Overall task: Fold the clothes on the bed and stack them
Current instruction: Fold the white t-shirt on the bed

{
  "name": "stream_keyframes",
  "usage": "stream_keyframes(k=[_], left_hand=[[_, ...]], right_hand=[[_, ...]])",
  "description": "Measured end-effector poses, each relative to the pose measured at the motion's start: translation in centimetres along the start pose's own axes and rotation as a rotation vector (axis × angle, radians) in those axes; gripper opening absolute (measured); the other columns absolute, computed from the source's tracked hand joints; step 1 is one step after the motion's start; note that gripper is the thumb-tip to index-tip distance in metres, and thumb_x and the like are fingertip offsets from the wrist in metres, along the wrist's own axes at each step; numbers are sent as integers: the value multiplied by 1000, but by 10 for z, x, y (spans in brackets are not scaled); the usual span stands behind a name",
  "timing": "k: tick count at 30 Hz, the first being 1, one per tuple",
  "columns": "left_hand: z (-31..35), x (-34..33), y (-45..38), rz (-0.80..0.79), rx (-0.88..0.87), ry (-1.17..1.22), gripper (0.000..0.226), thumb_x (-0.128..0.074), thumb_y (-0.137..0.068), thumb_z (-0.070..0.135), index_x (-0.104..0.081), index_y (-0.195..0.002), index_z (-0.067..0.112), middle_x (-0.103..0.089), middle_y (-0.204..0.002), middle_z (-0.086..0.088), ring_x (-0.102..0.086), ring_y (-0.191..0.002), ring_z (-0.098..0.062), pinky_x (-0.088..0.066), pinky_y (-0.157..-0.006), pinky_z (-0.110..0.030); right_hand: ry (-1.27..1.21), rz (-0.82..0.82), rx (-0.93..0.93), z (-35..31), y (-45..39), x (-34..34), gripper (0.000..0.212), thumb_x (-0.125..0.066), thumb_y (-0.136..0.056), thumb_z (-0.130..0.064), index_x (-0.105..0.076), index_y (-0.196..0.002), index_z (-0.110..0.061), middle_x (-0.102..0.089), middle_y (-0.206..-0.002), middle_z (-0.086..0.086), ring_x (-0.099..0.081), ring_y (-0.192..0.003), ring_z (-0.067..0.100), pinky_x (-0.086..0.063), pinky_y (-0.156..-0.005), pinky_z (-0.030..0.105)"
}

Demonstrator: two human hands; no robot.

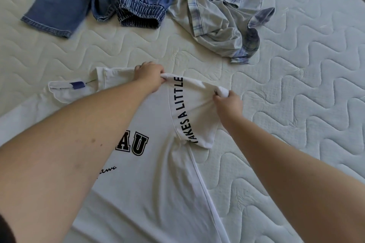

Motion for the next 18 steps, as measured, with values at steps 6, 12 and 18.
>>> stream_keyframes(k=[6, 12, 18], left_hand=[[8, -1, 9, 195, 87, 135, 31, -42, -96, 12, -57, -121, 21, -61, -124, -9, -49, -117, -30, -32, -96, -37], [34, -44, 94, 327, -119, 341, 50, -55, -89, 13, -48, -138, 8, -48, -140, -12, -44, -129, -31, -33, -105, -39], [55, -111, 212, 238, -192, 336, 62, -62, -90, 20, -40, -146, 4, -39, -152, -14, -38, -140, -30, -35, -113, -43]], right_hand=[[-124, -5, 9, 1, 7, 5, 32, -57, -87, -14, -48, -118, -19, -58, -103, -5, -59, -91, 19, -47, -75, 32], [47, 25, -43, 38, 53, 22, 35, -59, -90, -36, -48, -120, -23, -63, -106, -5, -58, -76, 7, -38, -57, 25], [400, -190, 41, 73, 102, 4, 33, -62, -88, -51, -46, -86, -22, -62, -82, -4, -57, -77, 20, -38, -61, 32]])
Point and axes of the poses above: each hand's wrist, its own y-axis away from the middle knuckle, its own x-axis out of the back of the hand, z = x × y, the point moved 2 cm from there along -y, towards the middle knuckle
